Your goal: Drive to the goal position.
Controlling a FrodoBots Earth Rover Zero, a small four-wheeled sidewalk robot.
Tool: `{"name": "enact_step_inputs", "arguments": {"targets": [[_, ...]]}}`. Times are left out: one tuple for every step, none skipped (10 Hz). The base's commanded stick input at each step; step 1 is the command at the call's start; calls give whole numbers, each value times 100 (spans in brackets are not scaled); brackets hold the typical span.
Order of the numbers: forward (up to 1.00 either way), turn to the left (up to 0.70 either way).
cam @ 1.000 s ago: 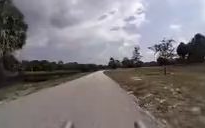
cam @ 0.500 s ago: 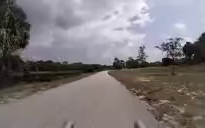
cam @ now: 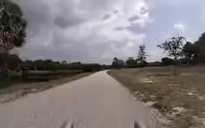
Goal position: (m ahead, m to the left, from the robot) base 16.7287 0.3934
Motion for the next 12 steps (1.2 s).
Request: {"name": "enact_step_inputs", "arguments": {"targets": [[85,0],[85,0],[85,0],[85,0],[85,0],[85,0],[85,0],[85,0],[85,0],[85,0],[85,0],[85,0]]}}
